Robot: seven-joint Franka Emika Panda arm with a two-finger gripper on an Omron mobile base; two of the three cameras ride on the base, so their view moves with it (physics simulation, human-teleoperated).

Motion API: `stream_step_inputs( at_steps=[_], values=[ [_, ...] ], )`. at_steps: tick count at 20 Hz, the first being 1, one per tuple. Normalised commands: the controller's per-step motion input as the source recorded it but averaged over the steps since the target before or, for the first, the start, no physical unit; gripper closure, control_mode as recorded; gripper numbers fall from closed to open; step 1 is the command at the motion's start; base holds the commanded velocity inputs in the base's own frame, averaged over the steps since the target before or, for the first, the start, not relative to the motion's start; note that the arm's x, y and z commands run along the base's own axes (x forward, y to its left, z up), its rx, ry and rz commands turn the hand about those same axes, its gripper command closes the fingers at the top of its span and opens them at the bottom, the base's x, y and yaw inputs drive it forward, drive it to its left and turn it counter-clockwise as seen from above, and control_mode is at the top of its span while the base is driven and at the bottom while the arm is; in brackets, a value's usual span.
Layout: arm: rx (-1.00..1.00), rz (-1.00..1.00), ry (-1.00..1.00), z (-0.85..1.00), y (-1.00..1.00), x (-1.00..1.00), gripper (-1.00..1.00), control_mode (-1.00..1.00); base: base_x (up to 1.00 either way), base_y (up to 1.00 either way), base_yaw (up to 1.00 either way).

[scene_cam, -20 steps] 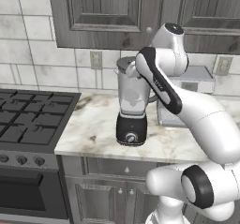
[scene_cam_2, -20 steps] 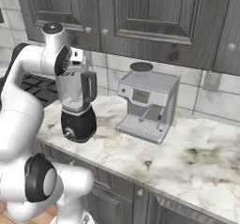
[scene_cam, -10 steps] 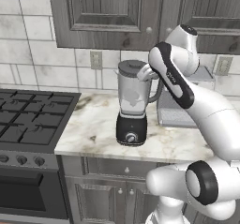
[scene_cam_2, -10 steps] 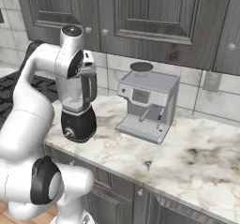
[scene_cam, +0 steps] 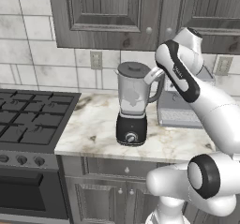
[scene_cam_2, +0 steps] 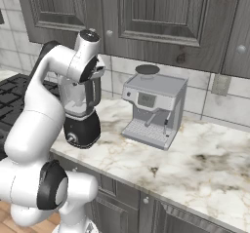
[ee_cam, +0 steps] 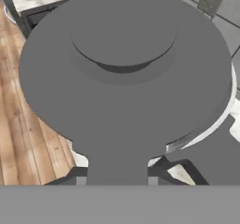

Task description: Grab the lemon wedge and garlic from the fridge, place them in the blender, close the lid, and turn on the blender to create a marinade.

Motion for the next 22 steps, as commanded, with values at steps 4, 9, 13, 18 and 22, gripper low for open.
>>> stream_step_inputs(
  at_steps=[4, 9, 13, 18, 22],
  values=[
    [0.0, 0.07, 0.0, 0.0, 0.0, 0.16, 1.0, -1.0, 0.0, 0.0, 0.0],
    [0.0, 0.02, 0.0, 0.0, 0.0, 0.01, 1.0, -1.0, 0.0, 0.0, 0.0],
    [0.0, 0.0, 0.0, 0.0, 0.0, -0.08, -1.0, -1.0, 0.0, 0.0, 0.0],
    [0.0, 0.0, 0.0, 0.0, -0.02, -0.1, -1.0, -1.0, 0.0, 0.0, 0.0],
    [0.0, 0.0, 0.0, 0.06, -0.16, -0.19, -1.0, -1.0, 0.0, 0.0, 0.0]
  ],
)
